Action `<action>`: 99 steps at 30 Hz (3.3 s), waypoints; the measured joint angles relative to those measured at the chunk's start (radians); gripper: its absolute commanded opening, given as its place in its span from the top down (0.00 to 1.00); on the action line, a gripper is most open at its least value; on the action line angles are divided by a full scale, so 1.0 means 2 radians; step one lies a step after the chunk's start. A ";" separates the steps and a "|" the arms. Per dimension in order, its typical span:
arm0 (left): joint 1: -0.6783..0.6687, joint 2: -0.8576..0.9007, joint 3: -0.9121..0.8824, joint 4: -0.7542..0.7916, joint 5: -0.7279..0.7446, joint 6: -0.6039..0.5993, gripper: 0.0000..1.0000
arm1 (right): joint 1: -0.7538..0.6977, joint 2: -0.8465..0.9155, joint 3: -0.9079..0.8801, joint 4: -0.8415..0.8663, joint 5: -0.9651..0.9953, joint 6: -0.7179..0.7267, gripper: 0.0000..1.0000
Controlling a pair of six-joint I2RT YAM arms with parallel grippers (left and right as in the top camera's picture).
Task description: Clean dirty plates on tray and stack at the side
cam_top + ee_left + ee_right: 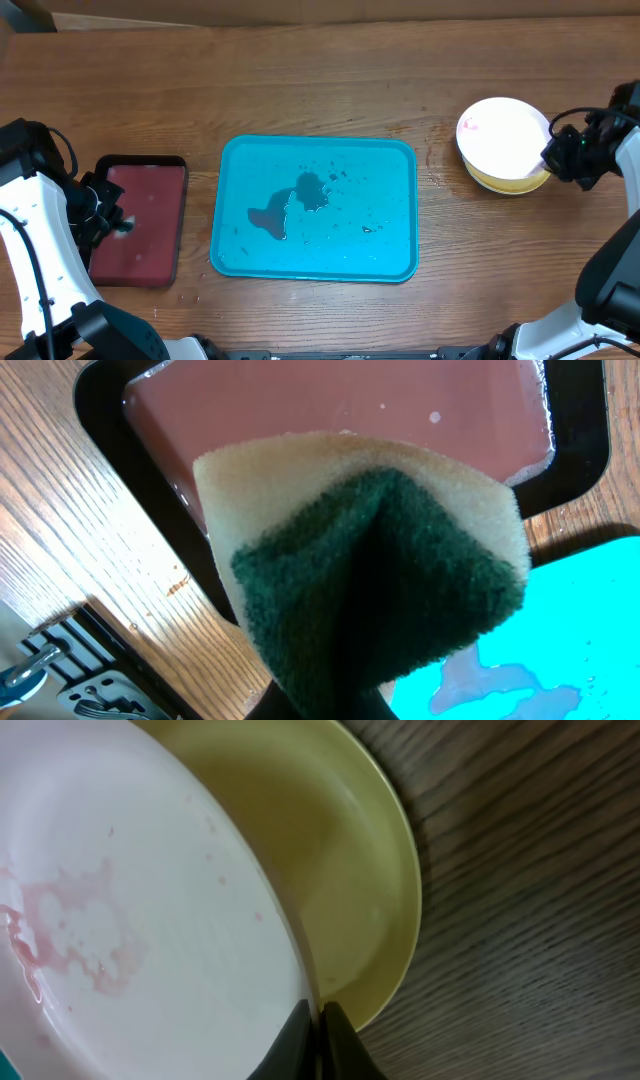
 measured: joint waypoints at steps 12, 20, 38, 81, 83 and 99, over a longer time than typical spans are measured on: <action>0.000 0.000 0.000 0.003 0.000 0.000 0.96 | 0.002 0.000 -0.024 0.023 0.073 0.057 0.18; 0.000 0.000 0.000 0.014 0.004 0.000 0.96 | 0.019 0.000 -0.024 0.018 0.005 0.061 0.11; 0.000 0.064 -0.072 0.144 0.017 0.000 0.96 | 0.335 0.000 -0.045 0.076 -0.106 0.019 0.07; -0.050 -0.198 -0.012 0.037 0.135 0.092 0.07 | 0.491 -0.223 -0.045 -0.022 0.016 0.069 0.07; -0.072 -0.233 -0.036 0.039 0.137 0.092 0.08 | 0.498 -0.256 -0.045 -0.058 0.040 0.071 0.07; -0.119 -0.390 -0.192 0.053 0.138 0.088 0.00 | 0.606 -0.409 -0.056 -0.148 0.182 0.076 0.00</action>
